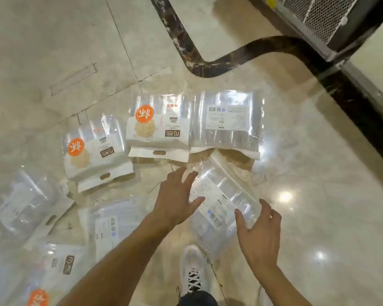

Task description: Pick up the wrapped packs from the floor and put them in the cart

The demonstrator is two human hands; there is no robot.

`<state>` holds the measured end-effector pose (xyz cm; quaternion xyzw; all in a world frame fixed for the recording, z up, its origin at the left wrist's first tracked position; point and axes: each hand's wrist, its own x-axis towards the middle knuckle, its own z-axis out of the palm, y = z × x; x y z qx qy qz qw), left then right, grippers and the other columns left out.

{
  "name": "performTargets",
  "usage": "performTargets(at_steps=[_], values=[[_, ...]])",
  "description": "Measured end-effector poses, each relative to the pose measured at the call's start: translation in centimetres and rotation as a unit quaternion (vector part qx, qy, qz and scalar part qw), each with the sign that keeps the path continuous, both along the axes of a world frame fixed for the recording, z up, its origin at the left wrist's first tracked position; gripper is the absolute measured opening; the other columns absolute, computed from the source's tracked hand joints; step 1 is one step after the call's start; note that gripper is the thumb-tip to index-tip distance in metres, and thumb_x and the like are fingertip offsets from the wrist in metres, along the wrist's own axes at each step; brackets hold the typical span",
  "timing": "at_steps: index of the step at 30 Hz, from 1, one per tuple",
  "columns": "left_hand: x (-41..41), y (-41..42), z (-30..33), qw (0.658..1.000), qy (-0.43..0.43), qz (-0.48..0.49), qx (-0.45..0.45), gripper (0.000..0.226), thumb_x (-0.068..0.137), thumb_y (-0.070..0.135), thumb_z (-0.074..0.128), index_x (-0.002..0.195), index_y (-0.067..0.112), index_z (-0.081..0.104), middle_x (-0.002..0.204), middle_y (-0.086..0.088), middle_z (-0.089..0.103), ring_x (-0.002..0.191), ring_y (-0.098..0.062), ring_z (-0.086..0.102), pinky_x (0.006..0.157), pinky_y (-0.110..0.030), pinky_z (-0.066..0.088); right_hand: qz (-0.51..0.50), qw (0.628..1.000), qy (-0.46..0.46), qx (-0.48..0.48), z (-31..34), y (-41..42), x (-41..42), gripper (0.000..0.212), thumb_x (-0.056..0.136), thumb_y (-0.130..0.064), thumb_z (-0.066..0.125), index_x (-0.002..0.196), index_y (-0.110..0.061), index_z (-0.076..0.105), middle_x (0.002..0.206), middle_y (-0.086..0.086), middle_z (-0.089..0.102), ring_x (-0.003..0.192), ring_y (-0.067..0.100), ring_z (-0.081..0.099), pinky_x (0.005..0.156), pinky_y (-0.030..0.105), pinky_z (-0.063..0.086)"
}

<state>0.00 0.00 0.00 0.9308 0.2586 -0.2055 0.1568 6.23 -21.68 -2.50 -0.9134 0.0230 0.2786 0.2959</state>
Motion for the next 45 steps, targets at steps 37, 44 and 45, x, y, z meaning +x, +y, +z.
performTargets(at_steps=[37, 44, 45], values=[[18.3, -12.3, 47.6, 0.935, -0.271, 0.071, -0.218, 0.117, 0.057, 0.069, 0.087, 0.148, 0.062, 0.013, 0.128, 0.003, 0.040, 0.126, -0.018, 0.041, 0.096, -0.033, 0.040, -0.094, 0.983, -0.158, 0.014, 51.4, -10.9, 16.5, 0.118, 0.057, -0.085, 0.073, 0.154, -0.056, 0.012, 0.133, 0.010, 0.036, 0.113, 0.029, 0.055, 0.093, 0.037, 0.050], [23.2, -23.2, 67.7, 0.907, -0.309, -0.081, -0.272, 0.117, 0.053, 0.083, 0.078, 0.148, 0.053, 0.018, 0.135, -0.004, 0.054, 0.126, -0.027, 0.050, 0.099, -0.039, 0.045, -0.188, 0.950, -0.238, -0.069, 74.6, -22.9, 16.1, 0.117, 0.058, -0.088, 0.069, 0.155, -0.049, 0.017, 0.134, 0.017, 0.039, 0.115, 0.039, 0.058, 0.095, 0.041, 0.050], [23.4, -25.7, 70.1, 0.903, -0.310, -0.102, -0.280, 0.118, 0.053, 0.084, 0.077, 0.149, 0.052, 0.017, 0.137, -0.005, 0.054, 0.128, -0.028, 0.049, 0.101, -0.040, 0.045, -0.206, 0.944, -0.248, -0.075, 76.7, -25.3, 15.7, 0.118, 0.056, -0.090, 0.068, 0.154, -0.049, 0.017, 0.142, 0.019, 0.034, 0.118, 0.040, 0.058, 0.097, 0.043, 0.050]])
